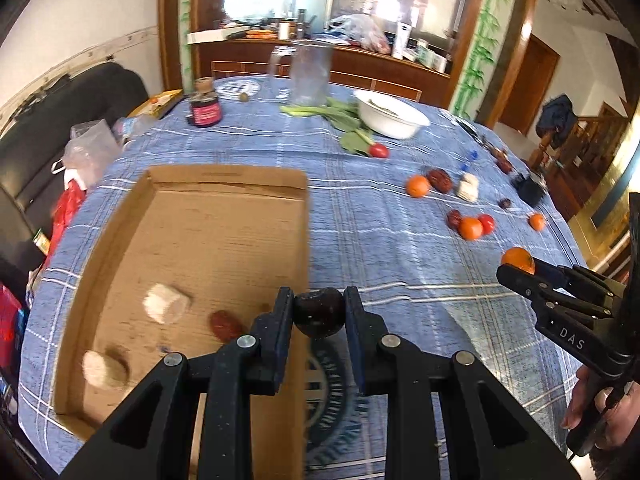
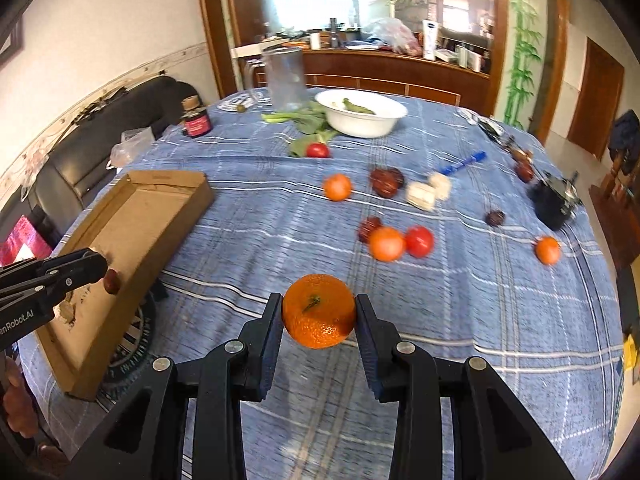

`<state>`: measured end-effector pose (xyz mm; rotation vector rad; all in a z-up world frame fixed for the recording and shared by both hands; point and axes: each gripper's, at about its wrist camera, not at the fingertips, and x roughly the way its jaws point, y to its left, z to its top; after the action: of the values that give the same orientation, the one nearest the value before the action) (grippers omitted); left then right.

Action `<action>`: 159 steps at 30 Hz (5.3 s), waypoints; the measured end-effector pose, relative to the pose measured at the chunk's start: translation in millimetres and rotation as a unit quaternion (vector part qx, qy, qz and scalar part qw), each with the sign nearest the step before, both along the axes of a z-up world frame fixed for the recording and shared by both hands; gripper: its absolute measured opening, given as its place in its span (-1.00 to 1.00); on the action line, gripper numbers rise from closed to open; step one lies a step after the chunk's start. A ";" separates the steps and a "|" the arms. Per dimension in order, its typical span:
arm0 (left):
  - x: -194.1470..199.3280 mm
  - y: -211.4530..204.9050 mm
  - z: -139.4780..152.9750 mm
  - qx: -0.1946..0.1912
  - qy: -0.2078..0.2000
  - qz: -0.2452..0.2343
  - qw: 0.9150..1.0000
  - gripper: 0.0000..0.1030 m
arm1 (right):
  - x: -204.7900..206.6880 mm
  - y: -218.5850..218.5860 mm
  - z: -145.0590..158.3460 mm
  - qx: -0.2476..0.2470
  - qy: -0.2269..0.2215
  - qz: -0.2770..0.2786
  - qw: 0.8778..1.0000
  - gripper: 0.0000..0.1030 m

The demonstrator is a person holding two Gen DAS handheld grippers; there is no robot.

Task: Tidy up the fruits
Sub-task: 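Carry the tangerine with the right gripper while the left gripper carries the plum to the tray, then open the right gripper over the tray while the left gripper releases the plum there, then move both open grippers back over the fruits on the table, then grasp a red tomato with the right gripper while the left gripper grasps a tangerine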

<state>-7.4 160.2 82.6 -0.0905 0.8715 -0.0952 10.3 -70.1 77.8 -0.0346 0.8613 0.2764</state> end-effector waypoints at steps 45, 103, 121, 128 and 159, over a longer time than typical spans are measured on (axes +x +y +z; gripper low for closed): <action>66.1 158.4 -61.7 0.005 0.121 0.146 0.982 -0.43 | 108.0 234.0 -54.3 -0.019 0.072 0.173 0.982 -0.20; 19.4 -100.2 -26.1 0.101 0.050 0.012 0.994 0.41 | 24.8 -111.8 -20.3 0.021 0.029 -0.039 0.999 0.23; 28.3 -119.6 -49.4 0.117 0.116 0.035 0.986 0.41 | 116.9 -76.3 -61.0 -0.016 0.046 0.229 0.972 0.07; 57.9 -148.8 -50.8 0.112 0.129 0.008 0.985 0.41 | 123.6 -93.5 -61.6 0.021 0.055 0.218 0.974 -0.79; 73.3 -151.4 -51.0 0.072 0.143 0.009 0.987 0.41 | 168.8 -82.6 -56.4 0.119 0.102 0.121 0.980 -0.18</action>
<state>65.9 8.8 31.6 0.0241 1.1614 -0.0027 179.1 -152.6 21.5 0.1142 1.0247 0.6191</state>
